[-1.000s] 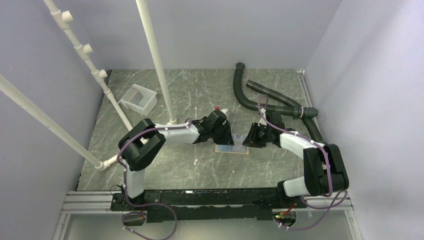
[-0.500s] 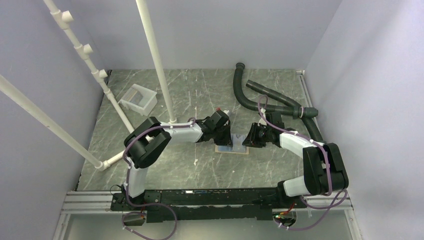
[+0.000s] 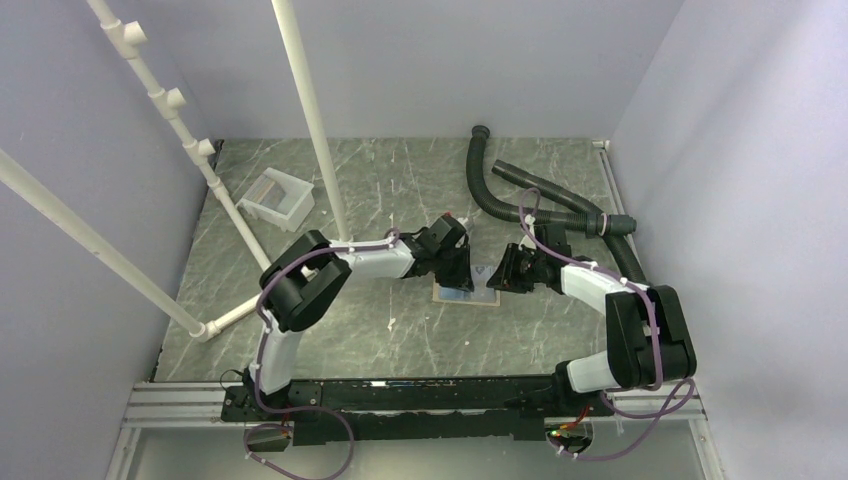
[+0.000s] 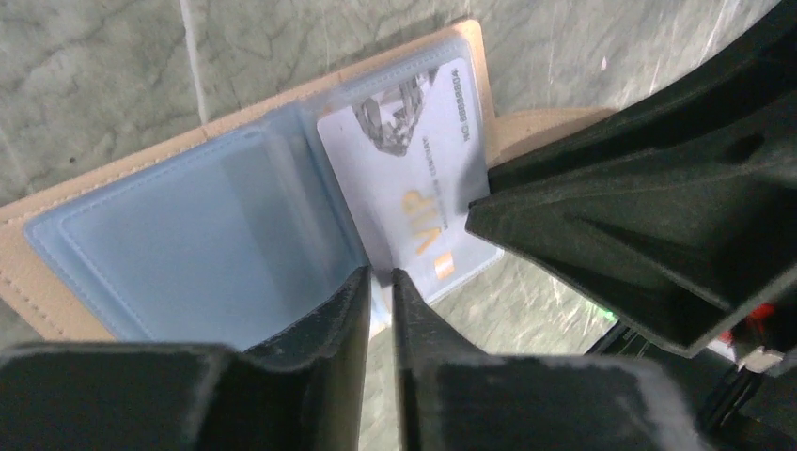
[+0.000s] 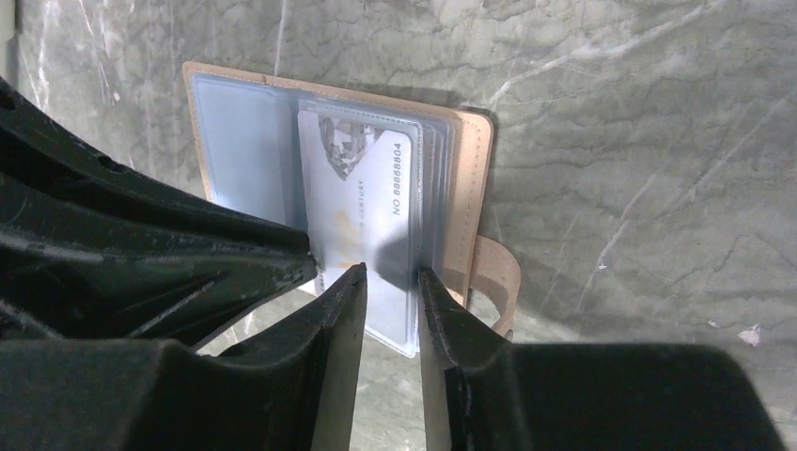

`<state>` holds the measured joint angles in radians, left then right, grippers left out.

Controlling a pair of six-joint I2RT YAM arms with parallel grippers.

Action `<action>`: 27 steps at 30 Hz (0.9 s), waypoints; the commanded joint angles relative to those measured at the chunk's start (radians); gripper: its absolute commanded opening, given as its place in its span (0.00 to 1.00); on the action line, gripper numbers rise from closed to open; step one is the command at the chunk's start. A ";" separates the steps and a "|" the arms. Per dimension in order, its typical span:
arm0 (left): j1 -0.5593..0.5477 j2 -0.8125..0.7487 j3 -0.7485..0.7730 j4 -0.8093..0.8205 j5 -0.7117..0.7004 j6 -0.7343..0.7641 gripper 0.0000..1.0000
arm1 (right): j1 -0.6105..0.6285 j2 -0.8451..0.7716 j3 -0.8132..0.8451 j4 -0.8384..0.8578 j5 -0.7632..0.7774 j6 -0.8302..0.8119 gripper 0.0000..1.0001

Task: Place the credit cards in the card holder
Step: Insert the credit card into the card holder, then pick up the credit card from the storage box.

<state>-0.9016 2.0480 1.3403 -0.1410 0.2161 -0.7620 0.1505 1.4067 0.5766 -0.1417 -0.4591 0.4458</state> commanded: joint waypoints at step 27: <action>0.647 -1.039 -0.390 -0.816 -0.370 0.006 0.96 | 0.013 -0.089 0.010 -0.023 0.040 -0.036 0.41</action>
<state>-0.4240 0.8452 0.8436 -0.9512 -0.1329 -0.8444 0.1642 1.3354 0.5770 -0.1860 -0.4030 0.4324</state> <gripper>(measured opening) 0.973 0.408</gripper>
